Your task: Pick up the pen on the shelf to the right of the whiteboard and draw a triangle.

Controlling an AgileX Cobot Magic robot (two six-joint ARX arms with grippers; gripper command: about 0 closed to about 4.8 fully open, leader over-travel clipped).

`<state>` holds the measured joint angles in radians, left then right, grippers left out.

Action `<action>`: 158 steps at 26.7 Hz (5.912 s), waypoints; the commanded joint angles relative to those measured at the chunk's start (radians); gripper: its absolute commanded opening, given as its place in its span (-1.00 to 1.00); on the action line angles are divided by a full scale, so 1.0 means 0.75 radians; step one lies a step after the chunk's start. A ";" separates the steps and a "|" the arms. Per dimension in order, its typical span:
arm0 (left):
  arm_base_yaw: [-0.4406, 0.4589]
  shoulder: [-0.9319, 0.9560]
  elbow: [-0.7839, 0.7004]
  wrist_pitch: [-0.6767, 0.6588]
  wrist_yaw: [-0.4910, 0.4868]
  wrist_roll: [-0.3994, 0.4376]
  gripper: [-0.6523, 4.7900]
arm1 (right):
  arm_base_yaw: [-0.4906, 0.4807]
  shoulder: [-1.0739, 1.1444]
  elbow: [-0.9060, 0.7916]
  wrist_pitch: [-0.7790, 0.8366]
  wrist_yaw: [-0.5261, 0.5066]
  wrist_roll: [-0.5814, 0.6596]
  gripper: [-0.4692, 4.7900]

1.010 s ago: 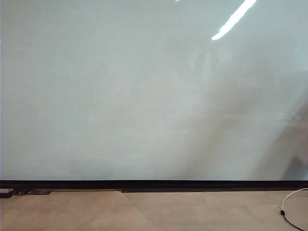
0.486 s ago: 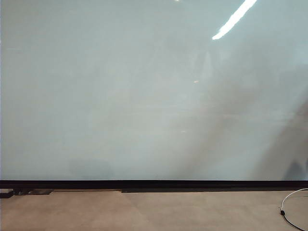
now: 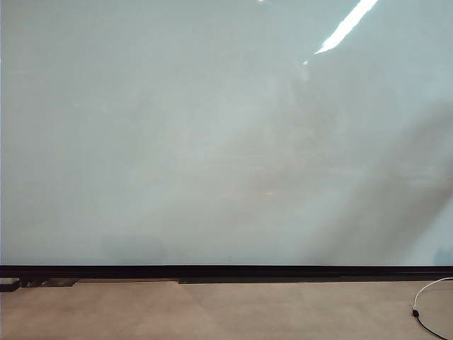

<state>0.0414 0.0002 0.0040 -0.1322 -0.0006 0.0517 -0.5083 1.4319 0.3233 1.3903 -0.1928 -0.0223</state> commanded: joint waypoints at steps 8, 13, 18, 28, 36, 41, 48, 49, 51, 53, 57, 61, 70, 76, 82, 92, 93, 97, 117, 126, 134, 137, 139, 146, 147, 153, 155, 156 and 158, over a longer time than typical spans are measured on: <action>-0.001 0.000 0.005 0.008 0.006 0.001 -0.78 | 0.345 -0.998 -0.194 -0.714 0.016 0.002 -0.84; -0.001 0.000 0.005 0.008 0.005 0.001 -0.78 | 0.544 -1.030 -0.193 -0.722 -0.069 -0.002 -0.84; -0.001 0.000 0.005 0.008 0.006 0.001 -0.78 | 0.855 -0.975 -0.169 -0.706 -0.015 -0.022 -0.84; -0.001 0.000 0.005 0.008 0.006 0.001 -0.78 | 1.045 -0.391 0.046 -0.333 -0.201 -0.053 -0.84; -0.001 0.000 0.005 0.008 0.006 0.001 -0.78 | 1.125 -0.058 0.204 -0.143 -0.266 -0.039 -0.84; -0.001 0.000 0.005 0.008 0.006 0.001 -0.78 | 1.147 0.036 0.293 -0.130 -0.266 -0.042 -0.84; -0.001 0.000 0.005 0.008 0.006 0.001 -0.78 | 1.149 0.045 0.317 -0.218 -0.309 -0.042 -0.84; -0.001 0.000 0.005 0.008 0.006 0.001 -0.78 | 1.151 0.045 0.317 -0.255 -0.311 -0.043 -0.84; -0.001 0.000 0.005 0.008 0.006 0.001 -0.78 | 1.161 0.053 0.316 -0.258 -0.310 -0.052 -0.84; -0.001 0.000 0.005 0.008 0.006 0.001 -0.78 | 1.166 0.064 0.316 -0.262 -0.305 -0.058 -0.84; -0.001 0.000 0.005 0.008 0.006 0.001 -0.78 | 1.166 0.090 0.316 -0.262 -0.305 -0.057 -0.84; -0.001 0.000 0.005 0.008 0.006 0.001 -0.78 | 1.166 0.096 0.316 -0.262 -0.273 -0.058 -0.84; -0.001 0.000 0.005 0.008 0.006 0.001 -0.78 | 1.166 0.096 0.313 -0.263 -0.223 -0.066 -0.84; -0.001 0.000 0.005 0.008 0.006 0.001 -0.78 | 1.166 0.108 0.313 -0.287 -0.188 -0.072 -0.84; -0.001 0.000 0.005 0.008 0.006 0.001 -0.78 | 1.166 0.140 0.314 -0.282 -0.186 -0.072 -0.84; -0.001 0.000 0.005 0.008 0.006 0.001 -0.78 | 1.171 0.180 0.314 -0.271 -0.186 -0.071 -0.84; -0.001 0.000 0.005 0.009 0.006 0.001 -0.78 | 1.171 0.189 0.315 -0.271 -0.186 -0.071 -0.84; -0.001 0.000 0.005 0.008 0.006 0.001 -0.78 | 1.171 0.212 0.322 -0.269 -0.186 -0.071 -0.84; -0.001 0.000 0.005 0.008 0.005 0.001 -0.78 | 1.190 0.334 0.349 -0.202 -0.201 -0.062 -0.84; -0.001 0.000 0.005 0.008 0.006 0.001 -0.78 | 1.216 0.446 0.433 -0.213 -0.211 -0.040 -0.84; -0.001 0.000 0.005 0.008 0.006 0.001 -0.78 | 1.238 0.523 0.480 -0.213 -0.221 -0.034 -0.84; -0.001 0.000 0.004 0.008 0.005 0.001 -0.78 | 1.240 0.555 0.500 -0.213 -0.225 -0.010 -0.84; -0.001 0.000 0.005 0.008 0.006 0.001 -0.78 | 1.247 0.575 0.511 -0.212 -0.224 -0.005 -0.84; -0.001 0.000 0.005 0.008 0.006 0.001 -0.78 | 1.268 0.618 0.523 -0.225 -0.226 -0.005 -0.84; -0.001 0.000 0.005 0.008 0.006 0.001 -0.78 | 1.270 0.618 0.523 -0.235 -0.226 -0.006 -0.84; -0.001 0.000 0.005 0.008 0.006 0.001 -0.78 | 1.271 0.621 0.525 -0.254 -0.235 -0.006 -0.84; -0.001 0.000 0.005 0.008 0.006 0.001 -0.78 | 1.272 0.621 0.525 -0.263 -0.235 -0.005 -0.84; -0.001 0.000 0.005 0.008 0.006 0.001 -0.78 | 1.272 0.621 0.526 -0.274 -0.235 -0.005 -0.84; -0.001 0.000 0.005 0.008 0.006 0.001 -0.78 | 1.272 0.621 0.530 -0.297 -0.236 -0.005 -0.84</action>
<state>0.0414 0.0002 0.0040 -0.1322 -0.0006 0.0517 0.4473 1.8976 0.7120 1.1828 -0.3878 -0.0345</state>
